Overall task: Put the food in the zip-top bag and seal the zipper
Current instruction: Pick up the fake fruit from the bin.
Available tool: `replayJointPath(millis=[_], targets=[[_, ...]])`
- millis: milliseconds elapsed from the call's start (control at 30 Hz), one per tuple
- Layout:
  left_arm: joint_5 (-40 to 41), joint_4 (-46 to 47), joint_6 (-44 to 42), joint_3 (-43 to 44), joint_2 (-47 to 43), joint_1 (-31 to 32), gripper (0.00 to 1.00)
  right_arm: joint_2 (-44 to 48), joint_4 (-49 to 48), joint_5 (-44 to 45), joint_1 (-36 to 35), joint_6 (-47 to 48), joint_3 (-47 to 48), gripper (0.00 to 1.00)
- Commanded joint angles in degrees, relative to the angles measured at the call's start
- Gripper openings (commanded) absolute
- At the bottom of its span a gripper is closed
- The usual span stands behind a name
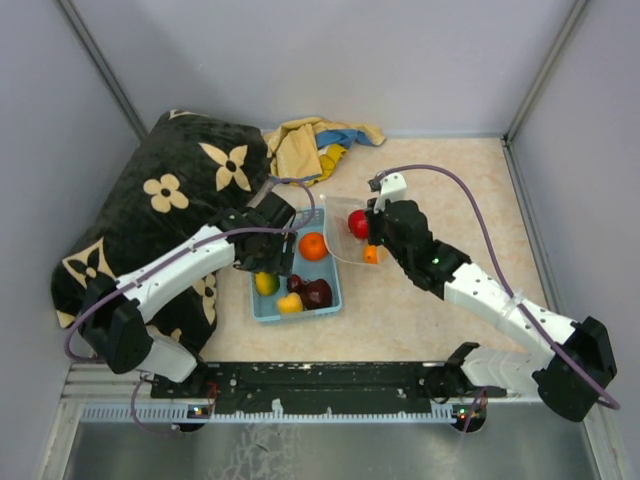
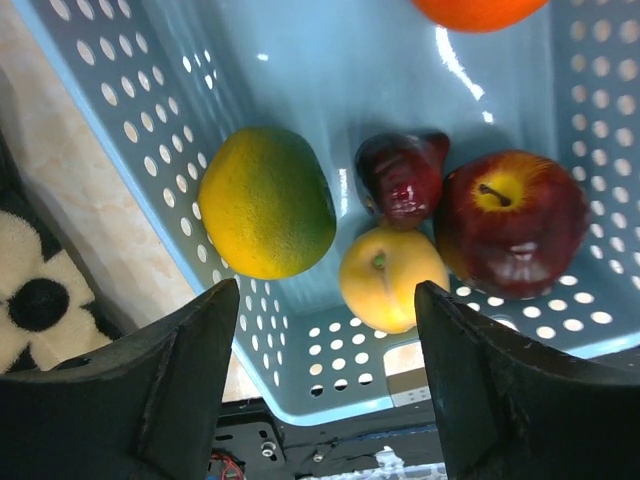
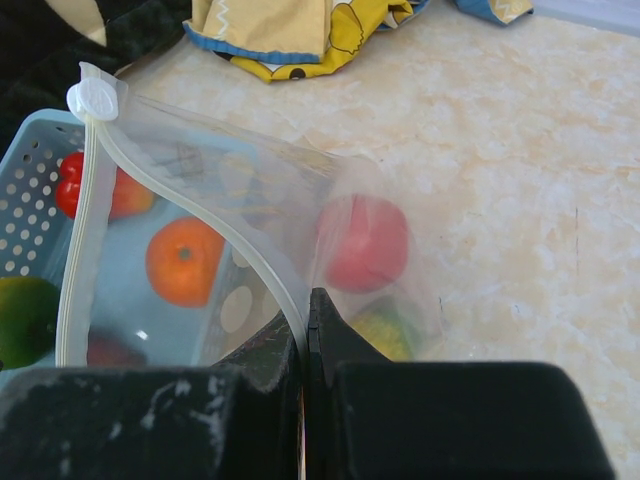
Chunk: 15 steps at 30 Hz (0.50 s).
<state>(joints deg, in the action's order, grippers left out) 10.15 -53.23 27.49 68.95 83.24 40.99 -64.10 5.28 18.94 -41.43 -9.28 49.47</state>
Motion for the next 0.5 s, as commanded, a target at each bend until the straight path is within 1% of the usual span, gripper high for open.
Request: replayJointPath(millis=[0, 200, 467], targets=[[1.32, -1.23, 1.0, -2.16, 1.78, -0.21, 0.77, 1.95, -2.99, 0.33, 0.47, -0.32, 0.12, 0.01], [2.29, 0.07, 1.36, -3.98, 4.91, -0.39, 0.79, 1.36, -2.88, 0.06, 0.47, 0.02, 0.1, 0.02], [0.85, 5.21, 0.73, -6.24, 8.92, -0.71, 0.81, 0.09, -2.94, -0.2, 0.56, 1.09, 0.71, 0.02]])
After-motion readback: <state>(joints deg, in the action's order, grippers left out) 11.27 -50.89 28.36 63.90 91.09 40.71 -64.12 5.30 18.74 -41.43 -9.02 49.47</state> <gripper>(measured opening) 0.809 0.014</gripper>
